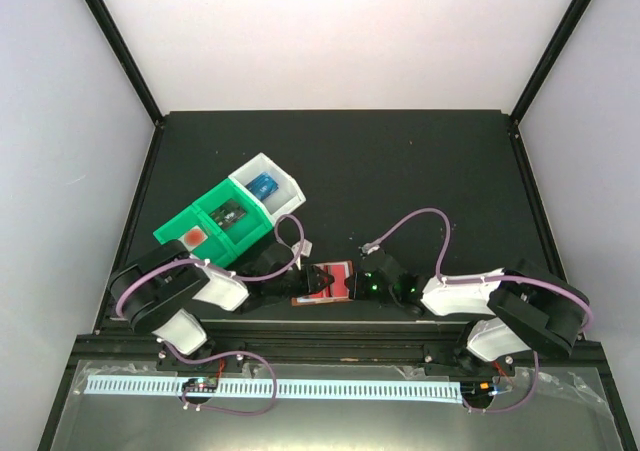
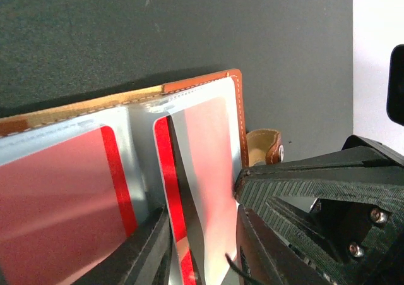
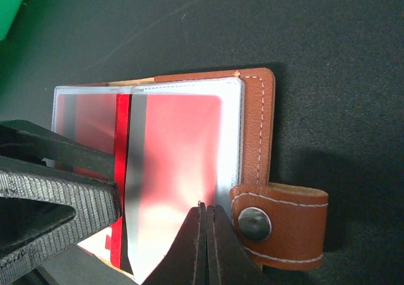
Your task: Take the credit cards out of the card holder
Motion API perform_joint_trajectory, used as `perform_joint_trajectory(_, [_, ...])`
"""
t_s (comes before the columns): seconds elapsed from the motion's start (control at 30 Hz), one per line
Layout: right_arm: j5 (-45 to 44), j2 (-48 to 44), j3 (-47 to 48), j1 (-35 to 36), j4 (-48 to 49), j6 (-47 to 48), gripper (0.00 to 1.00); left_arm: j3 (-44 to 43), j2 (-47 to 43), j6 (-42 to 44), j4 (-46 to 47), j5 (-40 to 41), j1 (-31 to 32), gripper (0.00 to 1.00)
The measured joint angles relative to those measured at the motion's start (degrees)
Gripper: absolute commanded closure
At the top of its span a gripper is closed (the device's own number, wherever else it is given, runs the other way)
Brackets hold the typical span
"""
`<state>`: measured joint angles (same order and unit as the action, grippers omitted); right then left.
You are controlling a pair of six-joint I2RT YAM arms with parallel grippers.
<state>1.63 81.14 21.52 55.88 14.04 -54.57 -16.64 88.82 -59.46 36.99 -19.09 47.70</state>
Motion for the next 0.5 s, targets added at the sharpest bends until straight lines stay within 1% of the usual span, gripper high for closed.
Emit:
perform_joint_trajectory(0.03, [0.00,-0.04,-0.13,0.00,0.22,-0.24,0.99,0.00,0.68,-0.50,0.90,-0.24,0.00,0.74])
perform_joint_trajectory(0.17, [-0.02,-0.22,-0.55,0.02,0.74,-1.11,0.99,0.13,2.43,-2.34,3.26,-0.70,-0.02,0.90])
perform_joint_trajectory(0.23, [-0.02,-0.42,-0.81,0.02,0.96,-1.31,0.99,0.48,2.95,-3.19,3.82,-0.81,0.00,0.97])
perform_joint_trajectory(0.27, [-0.02,-0.48,-0.94,0.02,1.03,-1.38,0.99,0.72,3.08,-3.54,4.00,-0.90,-0.02,0.98])
perform_joint_trajectory(0.47, [-0.04,-0.74,-1.25,0.09,1.18,-1.75,0.99,1.14,1.22,-4.02,4.22,-1.31,-0.02,0.98])
perform_joint_trajectory(0.5, [-0.02,-0.74,-1.25,0.11,1.18,-1.79,0.99,1.16,0.66,-3.93,3.69,-1.29,-0.15,0.95])
